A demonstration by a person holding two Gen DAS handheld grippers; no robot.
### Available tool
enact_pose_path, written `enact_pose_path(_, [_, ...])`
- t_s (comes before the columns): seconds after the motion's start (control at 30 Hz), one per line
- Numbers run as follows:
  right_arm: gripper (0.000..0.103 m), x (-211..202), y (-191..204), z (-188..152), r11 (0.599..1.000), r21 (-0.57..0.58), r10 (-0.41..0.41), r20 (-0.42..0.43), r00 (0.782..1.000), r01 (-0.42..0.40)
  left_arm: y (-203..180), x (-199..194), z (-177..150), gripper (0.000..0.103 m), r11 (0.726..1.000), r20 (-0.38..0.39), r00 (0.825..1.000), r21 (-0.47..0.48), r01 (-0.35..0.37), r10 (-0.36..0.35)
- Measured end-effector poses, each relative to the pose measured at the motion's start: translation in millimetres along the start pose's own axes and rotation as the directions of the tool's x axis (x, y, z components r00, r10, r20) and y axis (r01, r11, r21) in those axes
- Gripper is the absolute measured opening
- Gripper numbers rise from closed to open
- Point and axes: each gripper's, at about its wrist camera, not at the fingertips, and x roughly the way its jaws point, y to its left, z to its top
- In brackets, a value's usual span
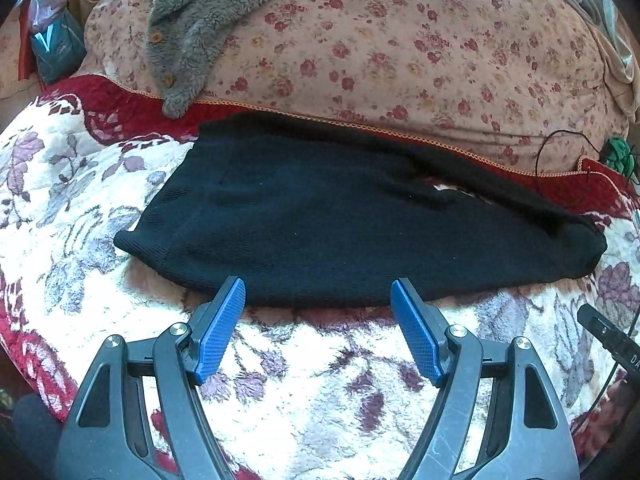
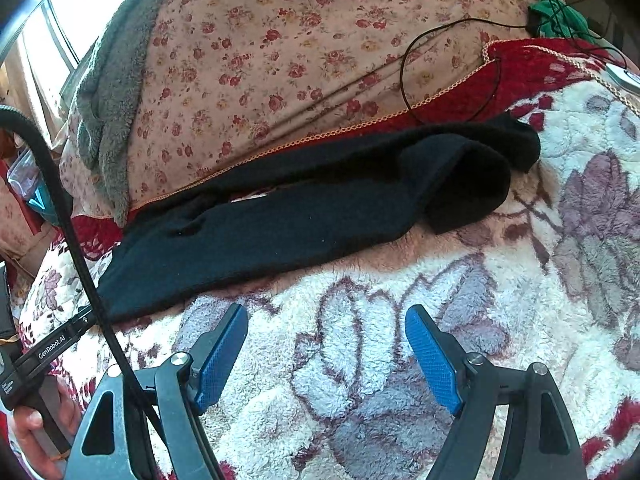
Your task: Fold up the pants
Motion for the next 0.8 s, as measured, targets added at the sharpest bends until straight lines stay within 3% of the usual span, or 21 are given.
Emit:
enact_pose_path(0.5, [0.080,0.9,-8.9,3.0,1.000,0.008,-0.022,0.007,1.000,0.022,-9.2,2.9,-1.5,0.076,1.000,-0.017,1.000,0.014,0.023,-0.023])
enact_pose_path(0.63, [0.080,3.6,-14.5,4.7,0.999,0.024,-0.023,0.000,1.000,0.023,6.9,5.6,-3.1,0.076,0.997,-0.048,0.996,-0.036,0.068,-0.069])
enact_pose_path(0.8, [0.080,7.1,-18.8,3.3,0.999,0.039,-0.016,0.006,1.000,0.016,38.0,7.9,-7.3,0.076,0.993,-0.058,0.996,-0.101,0.057,-0.063])
